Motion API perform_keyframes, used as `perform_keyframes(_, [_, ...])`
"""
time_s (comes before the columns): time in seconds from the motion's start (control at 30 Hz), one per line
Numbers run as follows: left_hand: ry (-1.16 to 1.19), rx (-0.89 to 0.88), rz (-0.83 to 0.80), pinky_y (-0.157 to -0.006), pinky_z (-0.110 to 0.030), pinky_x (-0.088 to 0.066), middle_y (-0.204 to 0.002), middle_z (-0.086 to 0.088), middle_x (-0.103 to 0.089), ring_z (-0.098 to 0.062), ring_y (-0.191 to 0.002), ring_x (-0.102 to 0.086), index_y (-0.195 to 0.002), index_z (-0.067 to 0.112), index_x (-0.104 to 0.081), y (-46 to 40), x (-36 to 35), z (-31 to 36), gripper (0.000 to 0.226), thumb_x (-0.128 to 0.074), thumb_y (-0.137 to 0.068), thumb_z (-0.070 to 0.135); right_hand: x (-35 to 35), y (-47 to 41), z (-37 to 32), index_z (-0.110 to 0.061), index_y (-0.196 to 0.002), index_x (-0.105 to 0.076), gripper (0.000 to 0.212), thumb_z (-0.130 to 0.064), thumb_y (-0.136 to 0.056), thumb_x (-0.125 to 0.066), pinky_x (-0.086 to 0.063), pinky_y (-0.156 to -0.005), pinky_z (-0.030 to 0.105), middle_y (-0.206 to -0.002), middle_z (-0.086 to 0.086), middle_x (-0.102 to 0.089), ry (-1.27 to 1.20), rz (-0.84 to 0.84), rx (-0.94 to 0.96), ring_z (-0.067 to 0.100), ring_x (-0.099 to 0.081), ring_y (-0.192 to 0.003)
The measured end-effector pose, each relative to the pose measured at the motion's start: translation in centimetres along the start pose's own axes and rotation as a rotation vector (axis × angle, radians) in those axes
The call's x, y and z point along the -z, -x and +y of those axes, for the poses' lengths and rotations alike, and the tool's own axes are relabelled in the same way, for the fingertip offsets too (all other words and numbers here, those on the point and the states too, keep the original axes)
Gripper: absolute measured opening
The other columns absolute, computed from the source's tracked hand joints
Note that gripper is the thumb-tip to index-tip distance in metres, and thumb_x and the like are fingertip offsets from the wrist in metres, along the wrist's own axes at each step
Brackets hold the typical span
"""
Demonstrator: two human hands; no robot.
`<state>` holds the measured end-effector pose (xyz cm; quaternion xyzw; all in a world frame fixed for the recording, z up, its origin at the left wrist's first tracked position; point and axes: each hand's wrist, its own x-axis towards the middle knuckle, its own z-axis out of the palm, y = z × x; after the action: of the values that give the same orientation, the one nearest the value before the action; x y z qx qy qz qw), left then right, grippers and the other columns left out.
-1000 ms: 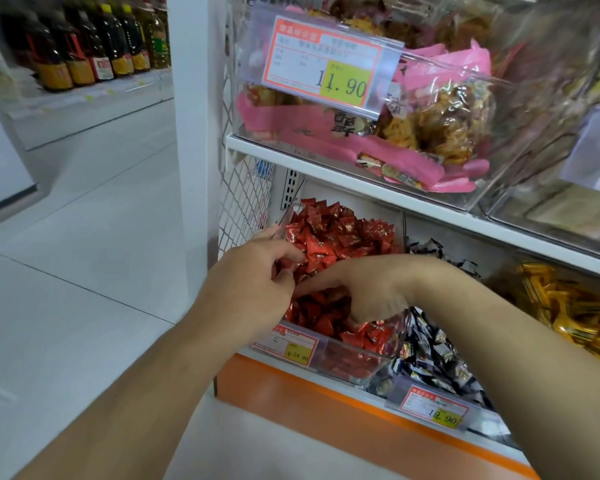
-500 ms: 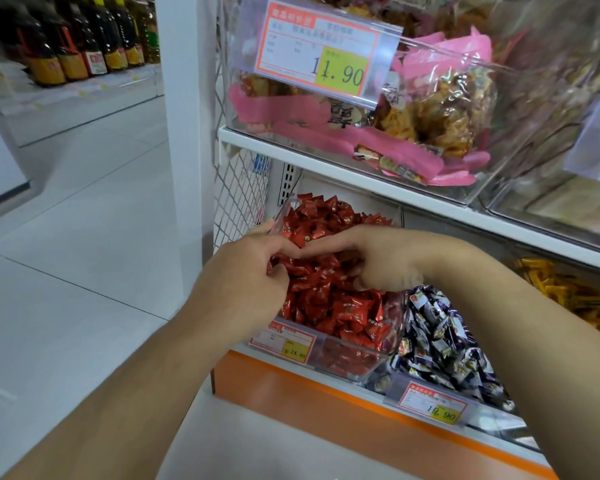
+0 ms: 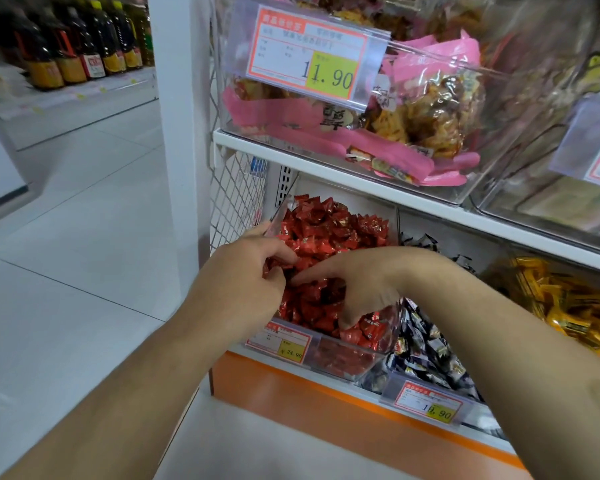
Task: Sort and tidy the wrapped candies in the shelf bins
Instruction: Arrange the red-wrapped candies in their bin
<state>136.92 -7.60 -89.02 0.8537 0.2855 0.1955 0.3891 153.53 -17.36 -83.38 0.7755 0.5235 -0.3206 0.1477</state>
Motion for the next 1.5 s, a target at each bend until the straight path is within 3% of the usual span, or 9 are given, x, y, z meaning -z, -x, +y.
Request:
perform_keyframes(0.5, [0.057, -0.022, 0.037, -0.117, -0.035, -0.041, -0.16, 0.02, -0.038, -0.006, -0.143, -0.044, -0.114, 0.045, -0.069, -0.2, -0.2, -0.7, 0.041, -0.059, -0.098, 0.009, 0.9, -0.4, 2.6, -0.071, -0.143, -0.034, 0.103, -0.014, -0.076, -0.088, -0.046, -0.112, 0.041, -0.155, -0.018, -0.046, -0.143, 0.117, 0.024, 0.007, -0.05, -0.137])
perform_keyframes(0.63, [0.044, -0.073, 0.095, -0.118, -0.027, -0.038, -0.148, 0.026, -0.051, 0.006, -0.139, -0.04, -0.122, 0.041, -0.067, -0.3, 0.0, -0.8, 0.051, -0.055, -0.096, -0.001, 0.8, 0.5, 2.5, -0.068, -0.141, -0.041, 0.095, -0.01, -0.08, -0.086, -0.05, -0.11, 0.038, -0.15, -0.023, -0.049, -0.218, 0.163, 0.075, 0.005, -0.057, -0.127])
perform_keyframes(0.73, [0.009, -0.092, 0.145, -0.108, -0.007, -0.03, -0.146, 0.025, -0.049, 0.013, -0.129, -0.037, -0.132, 0.035, -0.063, -0.4, 0.0, -0.7, 0.057, -0.054, -0.095, -0.007, 0.2, 0.6, 1.1, -0.065, -0.138, -0.048, 0.083, -0.009, -0.085, -0.077, -0.055, -0.104, 0.038, -0.141, -0.025, -0.059, -0.295, 0.179, 0.157, 0.005, -0.066, -0.115])
perform_keyframes(0.83, [0.021, -0.07, 0.157, -0.102, -0.007, -0.032, -0.142, 0.022, -0.051, 0.011, -0.124, -0.039, -0.137, 0.032, -0.06, -0.5, 0.0, -0.8, 0.058, -0.054, -0.095, -0.007, -0.8, -0.3, -1.5, -0.056, -0.142, -0.051, 0.071, -0.01, -0.091, -0.069, -0.048, -0.106, 0.03, -0.144, -0.029, -0.055, -0.263, 0.12, 0.221, -0.005, -0.058, -0.116])
perform_keyframes(0.93, [0.044, -0.049, 0.134, -0.095, -0.004, -0.032, -0.137, 0.023, -0.054, 0.007, -0.127, -0.047, -0.136, 0.034, -0.06, -0.5, -0.1, -1.0, 0.061, -0.054, -0.094, -0.009, -1.3, -1.3, -2.6, -0.059, -0.143, -0.047, 0.074, -0.01, -0.09, -0.064, -0.057, -0.09, 0.029, -0.134, -0.026, -0.059, -0.174, 0.094, 0.173, 0.001, -0.065, -0.1])
perform_keyframes(1.0, [0.06, -0.048, 0.12, -0.102, -0.011, -0.037, -0.139, 0.023, -0.054, 0.002, -0.131, -0.049, -0.134, 0.035, -0.061, -0.6, -0.1, -1.2, 0.059, -0.054, -0.095, -0.009, -1.0, -1.5, -2.2, -0.06, -0.146, -0.043, 0.078, -0.006, -0.091, -0.058, -0.054, -0.065, 0.015, -0.114, -0.032, -0.054, -0.145, 0.064, 0.122, -0.012, -0.061, -0.074])
perform_keyframes(1.07, [0.073, -0.041, 0.115, -0.107, -0.02, -0.04, -0.142, 0.022, -0.054, -0.001, -0.133, -0.051, -0.134, 0.036, -0.061, -0.6, 0.0, -1.3, 0.056, -0.053, -0.097, -0.006, -0.7, -1.4, -1.6, -0.06, -0.147, -0.042, 0.079, -0.006, -0.091, -0.056, -0.051, -0.072, 0.013, -0.121, -0.031, -0.053, -0.118, 0.069, 0.078, -0.014, -0.058, -0.088])
perform_keyframes(1.17, [0.078, -0.033, 0.118, -0.112, -0.026, -0.042, -0.145, 0.021, -0.054, -0.001, -0.134, -0.05, -0.134, 0.037, -0.061, -0.5, 0.1, -1.3, 0.057, -0.053, -0.097, -0.006, -0.3, -1.4, -0.4, -0.062, -0.146, -0.04, 0.085, -0.004, -0.087, -0.059, -0.053, -0.103, 0.035, -0.152, -0.016, -0.049, -0.093, 0.094, 0.03, 0.013, -0.056, -0.128])
perform_keyframes(1.5, [0.116, -0.034, 0.09, -0.111, -0.03, -0.045, -0.148, 0.019, -0.053, -0.004, -0.136, -0.051, -0.135, 0.039, -0.06, -0.6, 0.2, -2.0, 0.057, -0.055, -0.098, -0.004, 0.2, -0.4, 0.8, -0.058, -0.149, -0.04, 0.081, -0.005, -0.092, -0.063, -0.05, -0.106, 0.031, -0.152, -0.011, -0.052, -0.105, 0.119, 0.009, 0.013, -0.055, -0.13])
